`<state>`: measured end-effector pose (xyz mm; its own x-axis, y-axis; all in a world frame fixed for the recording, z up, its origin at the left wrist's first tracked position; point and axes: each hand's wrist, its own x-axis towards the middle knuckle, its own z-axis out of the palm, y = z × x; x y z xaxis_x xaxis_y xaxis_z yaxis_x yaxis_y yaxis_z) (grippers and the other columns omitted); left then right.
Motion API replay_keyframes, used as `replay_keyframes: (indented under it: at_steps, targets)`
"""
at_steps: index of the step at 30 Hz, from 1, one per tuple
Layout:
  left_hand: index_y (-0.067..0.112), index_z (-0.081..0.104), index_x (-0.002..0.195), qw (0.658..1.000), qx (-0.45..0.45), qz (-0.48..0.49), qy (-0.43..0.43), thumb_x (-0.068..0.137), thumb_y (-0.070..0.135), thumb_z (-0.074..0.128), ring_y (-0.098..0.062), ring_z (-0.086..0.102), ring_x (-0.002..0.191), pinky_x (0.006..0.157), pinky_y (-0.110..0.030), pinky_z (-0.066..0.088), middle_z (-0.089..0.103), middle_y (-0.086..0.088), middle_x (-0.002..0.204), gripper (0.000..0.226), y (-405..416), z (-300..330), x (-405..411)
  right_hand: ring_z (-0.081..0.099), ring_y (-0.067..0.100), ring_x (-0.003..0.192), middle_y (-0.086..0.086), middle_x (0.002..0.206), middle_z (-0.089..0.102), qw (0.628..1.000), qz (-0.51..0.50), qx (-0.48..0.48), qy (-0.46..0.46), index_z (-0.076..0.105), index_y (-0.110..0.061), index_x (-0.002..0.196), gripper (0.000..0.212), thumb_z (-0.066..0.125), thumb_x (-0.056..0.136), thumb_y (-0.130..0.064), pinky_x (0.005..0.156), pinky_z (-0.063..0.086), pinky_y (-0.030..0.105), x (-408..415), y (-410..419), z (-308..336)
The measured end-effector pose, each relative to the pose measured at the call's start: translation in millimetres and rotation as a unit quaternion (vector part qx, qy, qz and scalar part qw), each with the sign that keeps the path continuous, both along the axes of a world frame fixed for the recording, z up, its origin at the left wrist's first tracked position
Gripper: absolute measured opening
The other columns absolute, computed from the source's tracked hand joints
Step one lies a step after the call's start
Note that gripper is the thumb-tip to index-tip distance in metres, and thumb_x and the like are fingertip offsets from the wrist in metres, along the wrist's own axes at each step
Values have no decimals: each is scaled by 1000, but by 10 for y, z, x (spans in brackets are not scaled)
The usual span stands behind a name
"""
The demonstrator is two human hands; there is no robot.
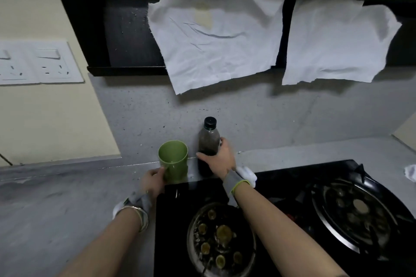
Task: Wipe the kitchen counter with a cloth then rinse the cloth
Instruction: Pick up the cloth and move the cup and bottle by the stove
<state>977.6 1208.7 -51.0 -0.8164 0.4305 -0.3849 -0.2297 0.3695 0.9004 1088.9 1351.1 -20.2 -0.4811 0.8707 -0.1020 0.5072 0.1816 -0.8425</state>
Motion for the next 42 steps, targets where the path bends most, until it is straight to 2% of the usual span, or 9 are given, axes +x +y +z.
replay_keyframes:
  at_steps: [2, 6, 9, 14, 19, 28, 31, 36, 42]
  targets:
    - [2, 59, 93, 1000, -6, 0, -20, 97, 22, 50, -24, 52, 81, 76, -33, 41, 56, -18, 91, 22, 39, -57, -20, 48, 29, 122, 10, 133, 49, 1000, 5, -2, 4, 35, -11, 134, 84, 81, 67, -35, 96, 42, 37, -106, 96, -62]
    - [8, 53, 75, 998, 24, 9, -64, 98, 14, 49, -20, 48, 70, 66, -29, 39, 52, -17, 94, 23, 77, -90, 38, 55, 30, 113, 10, 123, 58, 999, -35, 0, -12, 45, -11, 126, 74, 81, 66, -36, 78, 37, 30, -225, 183, -111]
    - [12, 50, 75, 996, 48, 16, -68, 98, 10, 45, -22, 51, 83, 78, -31, 42, 52, -16, 100, 24, 71, -24, 90, 59, 29, 104, 7, 112, 63, 999, -37, 15, -5, 52, -14, 114, 62, 81, 65, -39, 72, 37, 28, -151, 181, -104]
    - [16, 49, 78, 986, 121, 41, -107, 101, 12, 39, -6, 54, 63, 55, -14, 44, 52, -3, 81, 25, -47, 165, 242, 63, 24, 101, 5, 108, 68, 994, -36, -11, 98, 58, -16, 114, 55, 80, 67, -34, 82, 49, 30, 94, 60, 98]
    - [16, 49, 77, 982, 150, 55, -105, 101, 10, 39, -9, 48, 69, 45, -7, 43, 50, 1, 78, 26, -269, 354, 423, 67, 20, 95, 2, 100, 72, 982, -48, -57, 173, 64, -12, 109, 58, 86, 59, -33, 90, 52, 40, 328, -1, 356]
    - [18, 49, 78, 978, 187, 41, -80, 101, 13, 41, -7, 53, 74, 48, -5, 45, 52, 5, 81, 25, -901, 762, 1039, 68, 15, 93, -3, 97, 73, 987, -40, 17, 156, 70, -18, 101, 64, 82, 46, -49, 89, 53, 38, 1239, -416, 773]
    - [18, 50, 79, 974, 207, 25, -87, 100, 13, 42, -8, 55, 75, 53, -9, 48, 54, 6, 84, 24, -1146, 885, 1384, 68, 11, 87, -6, 92, 72, 984, -45, 19, 170, 68, -22, 92, 58, 83, 44, -51, 73, 54, 26, 1638, -650, 903]
    - [15, 50, 78, 972, 217, 7, -92, 100, 12, 43, -11, 55, 72, 48, -6, 47, 53, 1, 82, 24, -1434, 1050, 1865, 68, 13, 90, -4, 93, 73, 984, -41, 22, 173, 68, -21, 90, 56, 85, 44, -47, 90, 53, 37, 2186, -934, 1071]
    - [14, 55, 80, 969, 216, -49, -106, 99, 14, 46, -15, 60, 75, 47, -8, 50, 56, -1, 86, 20, -1648, 1193, 2542, 69, 13, 84, -5, 86, 74, 982, -56, 44, 175, 71, -19, 85, 40, 87, 53, -36, 88, 54, 40, 3028, -1322, 1294]
